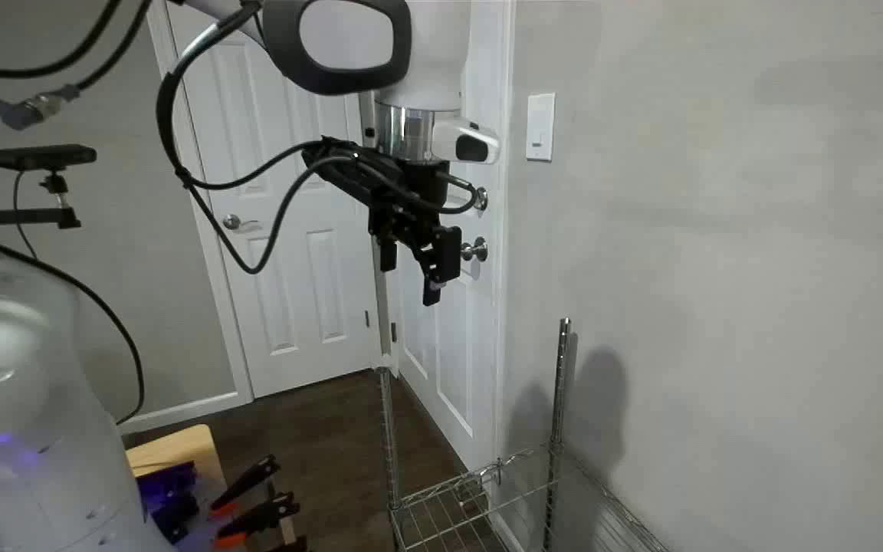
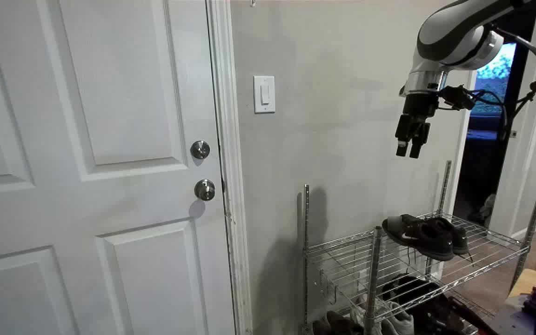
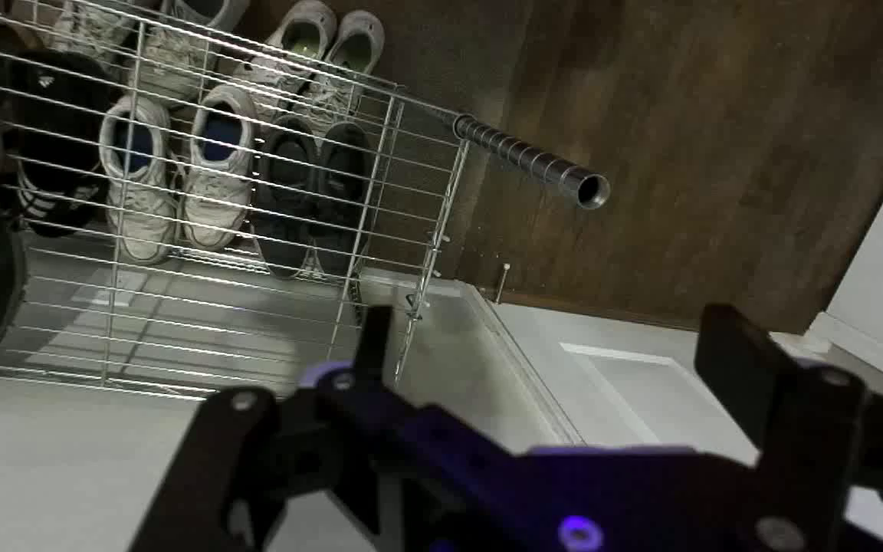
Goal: Flip the switch on the wall
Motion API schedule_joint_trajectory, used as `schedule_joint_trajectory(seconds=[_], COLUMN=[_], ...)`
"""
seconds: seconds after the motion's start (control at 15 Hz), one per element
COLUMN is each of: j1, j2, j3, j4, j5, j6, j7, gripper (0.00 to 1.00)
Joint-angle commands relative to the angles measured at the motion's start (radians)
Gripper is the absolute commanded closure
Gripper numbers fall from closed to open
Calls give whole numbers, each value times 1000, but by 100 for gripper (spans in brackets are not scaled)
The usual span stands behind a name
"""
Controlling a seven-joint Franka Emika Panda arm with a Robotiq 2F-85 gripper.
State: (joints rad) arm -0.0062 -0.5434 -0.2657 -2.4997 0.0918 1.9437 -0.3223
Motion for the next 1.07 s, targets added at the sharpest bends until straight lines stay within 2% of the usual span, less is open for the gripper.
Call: schedule_joint_trajectory(seconds=[0.0,0.67,1.0], j1=[-24,-20,5], j2=[4,17,62], j3=[21,18,19], j4=[2,8,20], j5=[12,23,72], j6=[-3,-4,66], j7=[-11,-18,-35], gripper=[0,0,0])
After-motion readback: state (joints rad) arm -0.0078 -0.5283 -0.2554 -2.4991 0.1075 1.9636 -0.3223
